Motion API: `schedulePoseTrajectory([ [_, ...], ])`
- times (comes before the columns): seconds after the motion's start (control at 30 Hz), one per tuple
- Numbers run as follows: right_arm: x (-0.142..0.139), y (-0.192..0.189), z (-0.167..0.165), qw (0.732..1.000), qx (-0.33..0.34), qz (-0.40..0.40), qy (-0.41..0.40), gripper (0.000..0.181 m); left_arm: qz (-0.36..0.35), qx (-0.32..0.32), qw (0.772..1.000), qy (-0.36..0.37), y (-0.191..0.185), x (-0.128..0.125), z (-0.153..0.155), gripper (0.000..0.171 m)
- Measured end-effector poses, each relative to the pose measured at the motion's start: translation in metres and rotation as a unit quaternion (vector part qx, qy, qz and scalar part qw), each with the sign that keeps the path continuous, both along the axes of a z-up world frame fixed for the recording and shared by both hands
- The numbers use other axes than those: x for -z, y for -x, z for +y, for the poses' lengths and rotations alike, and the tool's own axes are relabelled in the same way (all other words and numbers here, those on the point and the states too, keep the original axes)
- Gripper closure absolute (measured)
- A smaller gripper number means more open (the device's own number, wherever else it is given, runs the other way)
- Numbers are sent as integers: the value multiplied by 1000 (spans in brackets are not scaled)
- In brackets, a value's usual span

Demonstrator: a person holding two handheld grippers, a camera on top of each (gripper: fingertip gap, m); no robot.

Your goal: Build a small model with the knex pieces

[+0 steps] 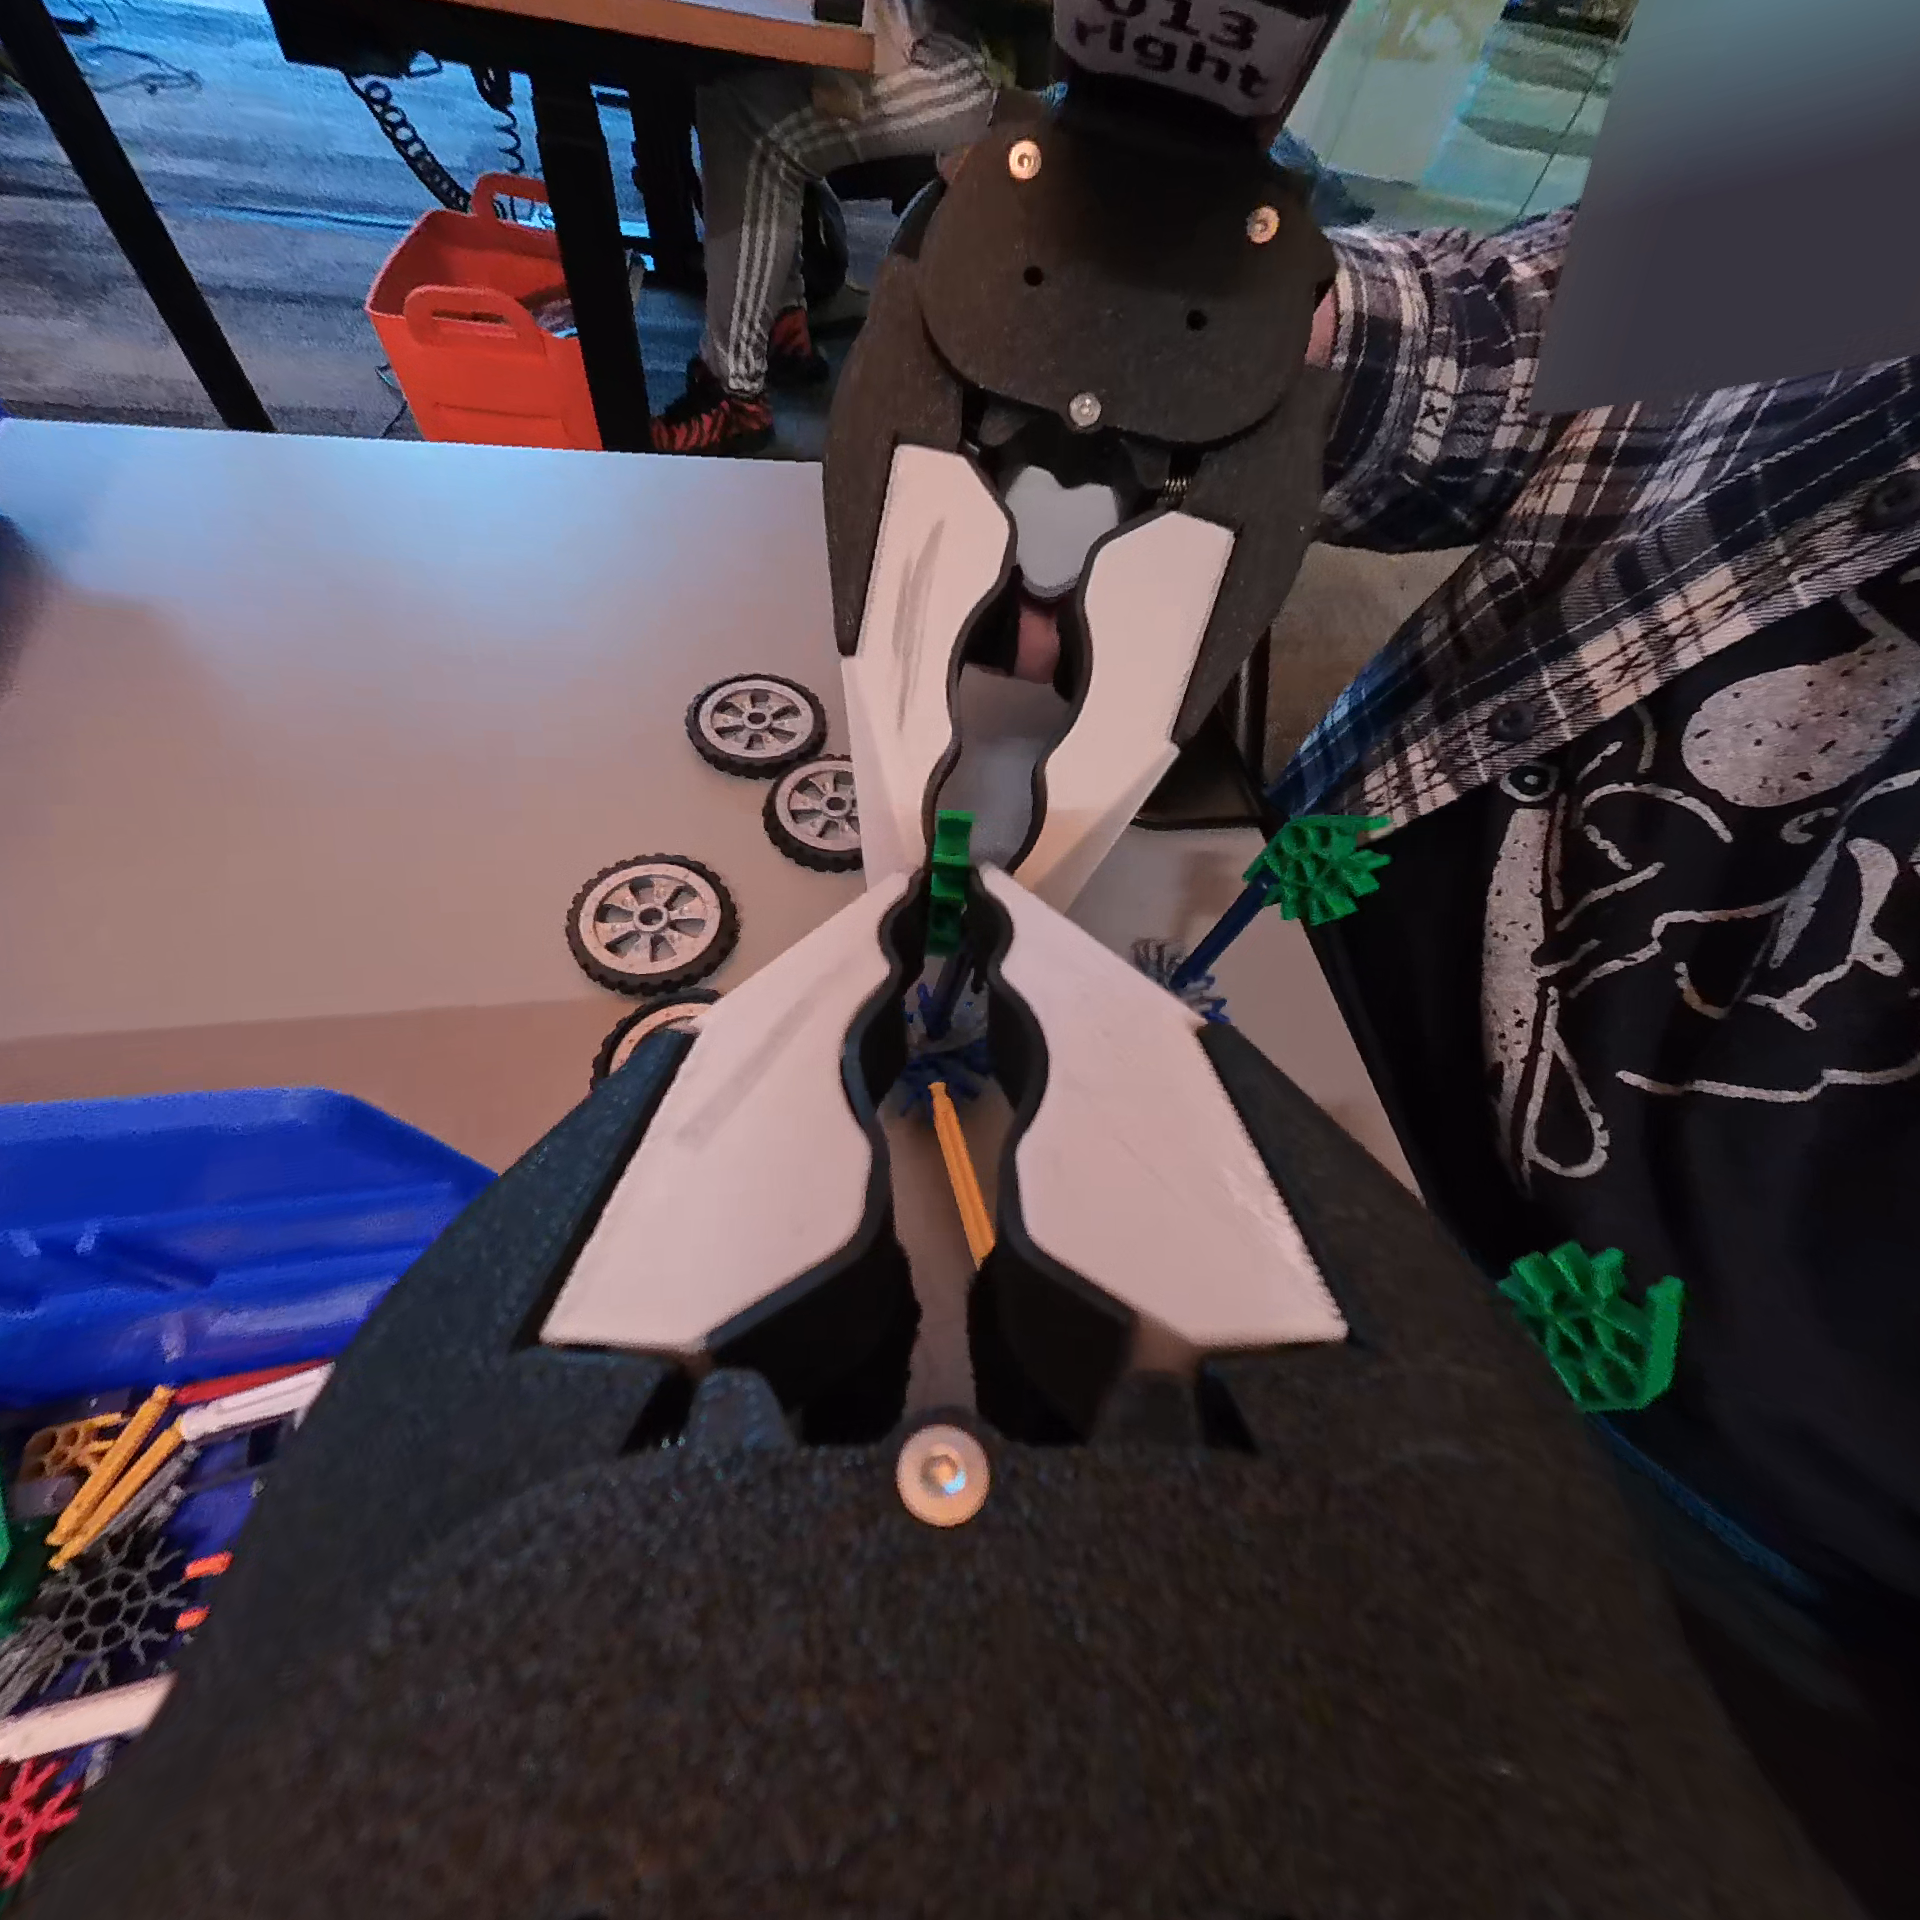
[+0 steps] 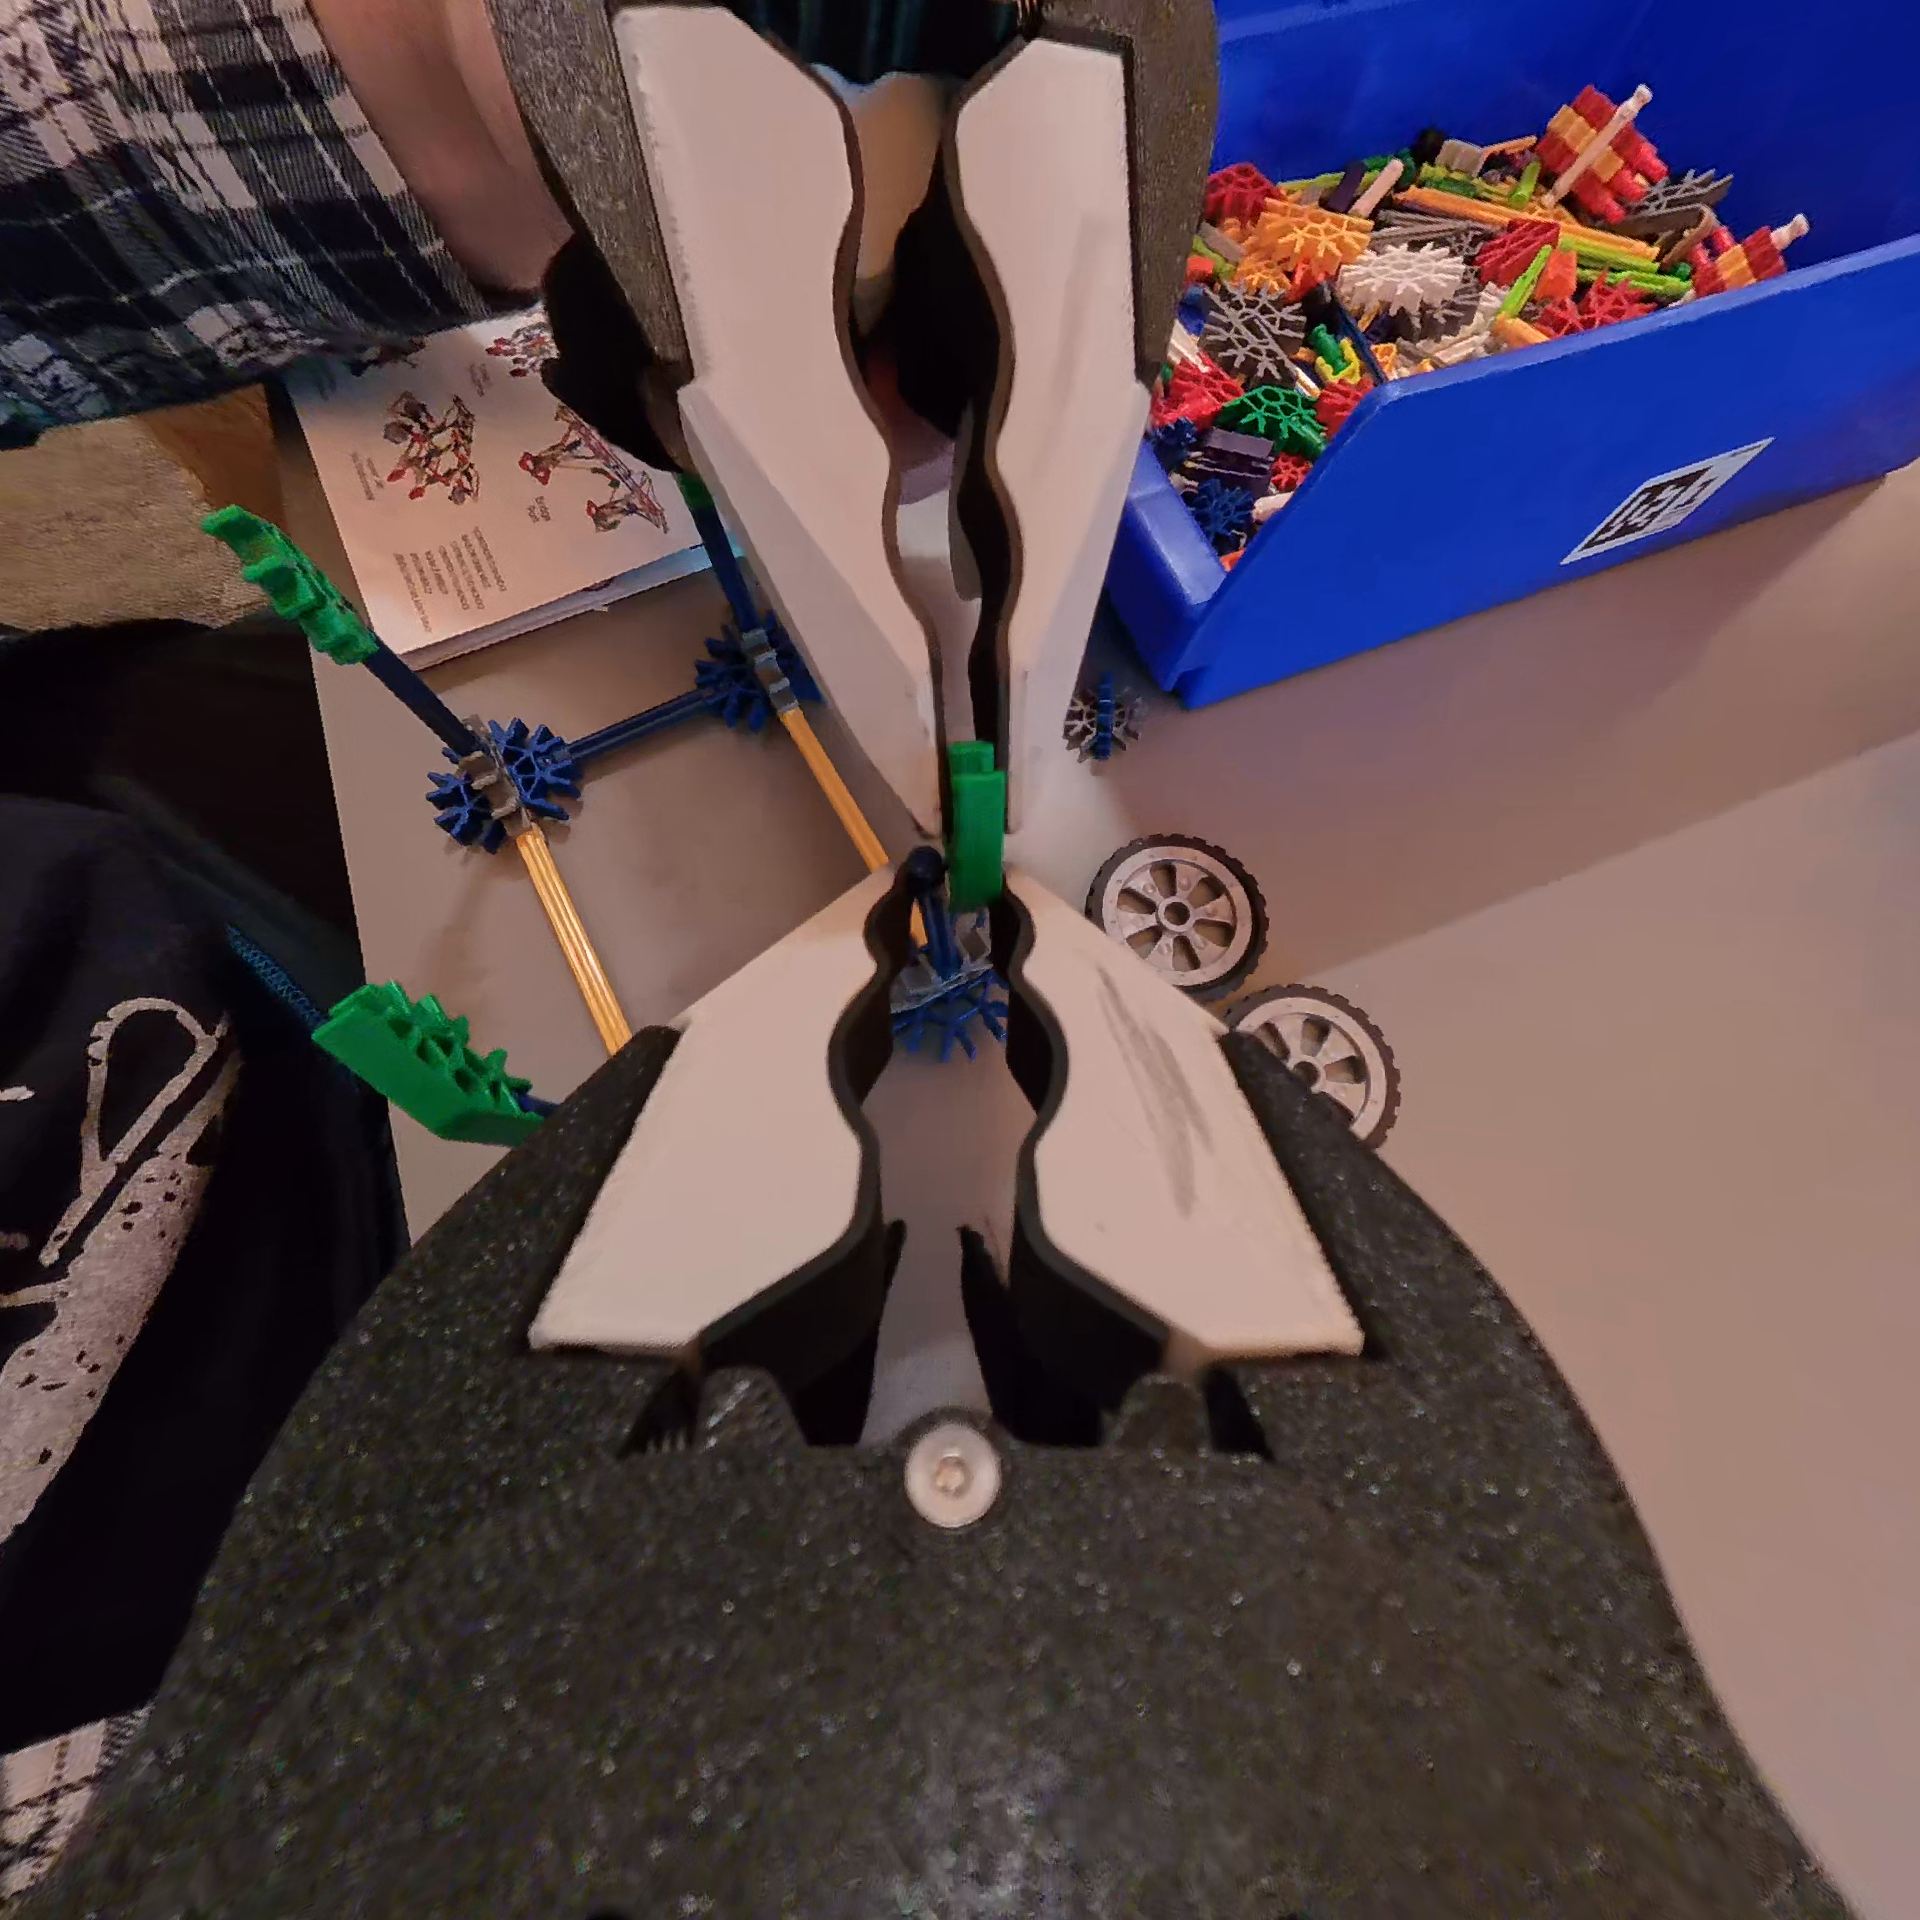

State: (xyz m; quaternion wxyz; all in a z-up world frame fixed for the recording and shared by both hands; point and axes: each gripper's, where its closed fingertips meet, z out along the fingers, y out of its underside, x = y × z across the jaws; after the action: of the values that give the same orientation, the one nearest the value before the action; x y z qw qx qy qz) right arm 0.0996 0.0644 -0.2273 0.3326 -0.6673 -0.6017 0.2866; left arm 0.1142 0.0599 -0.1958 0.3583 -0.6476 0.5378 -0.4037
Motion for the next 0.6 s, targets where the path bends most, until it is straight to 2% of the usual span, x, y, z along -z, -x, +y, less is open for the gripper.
schedulePoseTrajectory([
  [0.43,3,1,-2,1000,-5,-1,7,173,-12,8,1000,22,3,-2,-4,166],
  [0.6,3,1,0,1000,0,0,13,174,5,0,1000,15,4,0,0,165],
])
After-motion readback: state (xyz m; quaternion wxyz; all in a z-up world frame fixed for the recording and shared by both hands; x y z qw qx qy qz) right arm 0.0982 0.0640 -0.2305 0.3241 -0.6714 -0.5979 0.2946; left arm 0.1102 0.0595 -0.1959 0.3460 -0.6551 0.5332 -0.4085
